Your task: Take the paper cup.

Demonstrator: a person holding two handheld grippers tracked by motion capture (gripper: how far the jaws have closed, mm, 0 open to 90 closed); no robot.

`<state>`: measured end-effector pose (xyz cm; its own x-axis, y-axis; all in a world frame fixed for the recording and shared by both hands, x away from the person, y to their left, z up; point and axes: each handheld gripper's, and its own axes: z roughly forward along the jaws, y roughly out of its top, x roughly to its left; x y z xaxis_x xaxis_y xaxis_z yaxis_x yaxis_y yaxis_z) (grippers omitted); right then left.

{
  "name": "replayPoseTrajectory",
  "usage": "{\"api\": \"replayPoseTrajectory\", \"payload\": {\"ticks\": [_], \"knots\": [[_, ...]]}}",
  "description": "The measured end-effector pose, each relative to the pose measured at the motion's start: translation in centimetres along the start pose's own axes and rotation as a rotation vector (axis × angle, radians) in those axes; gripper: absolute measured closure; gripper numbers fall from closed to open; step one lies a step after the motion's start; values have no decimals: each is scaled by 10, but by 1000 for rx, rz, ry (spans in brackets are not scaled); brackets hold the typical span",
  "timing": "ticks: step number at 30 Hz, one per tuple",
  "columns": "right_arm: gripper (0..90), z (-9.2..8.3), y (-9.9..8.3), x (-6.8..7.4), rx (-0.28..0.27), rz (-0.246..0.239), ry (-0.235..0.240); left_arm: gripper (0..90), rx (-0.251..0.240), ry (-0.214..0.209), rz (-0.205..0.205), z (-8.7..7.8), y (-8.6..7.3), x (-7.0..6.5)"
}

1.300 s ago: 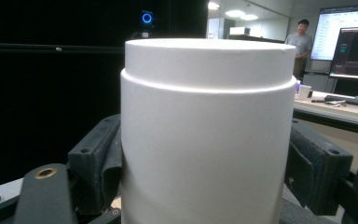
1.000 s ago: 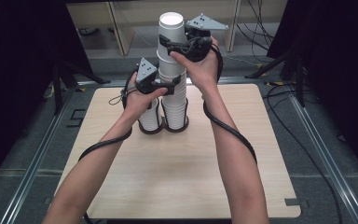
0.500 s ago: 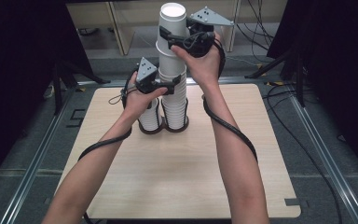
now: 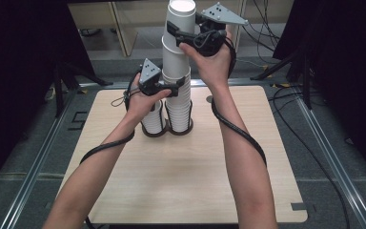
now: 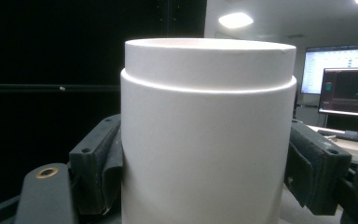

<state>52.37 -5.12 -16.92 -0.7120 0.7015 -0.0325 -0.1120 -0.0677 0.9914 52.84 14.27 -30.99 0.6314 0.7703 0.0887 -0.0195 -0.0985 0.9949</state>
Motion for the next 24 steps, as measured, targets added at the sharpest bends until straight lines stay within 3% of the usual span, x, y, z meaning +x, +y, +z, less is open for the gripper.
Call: {"api": "replayPoseTrajectory", "payload": {"ticks": [11,13,17,19,24], "knots": [[229,-14,10,0,-44,15,4,54,3,-4,-5,0,1,-1],[229,-18,13,0,-50,13,2,54,4,-2,16,0,1,1],[229,-28,16,0,-49,-5,-2,53,5,-3,16,0,1,1],[229,-33,16,-1,-47,-4,-7,53,29,2,26,-2,2,1],[229,-44,14,-5,-44,-1,-18,53,23,1,20,-1,2,1]]}}
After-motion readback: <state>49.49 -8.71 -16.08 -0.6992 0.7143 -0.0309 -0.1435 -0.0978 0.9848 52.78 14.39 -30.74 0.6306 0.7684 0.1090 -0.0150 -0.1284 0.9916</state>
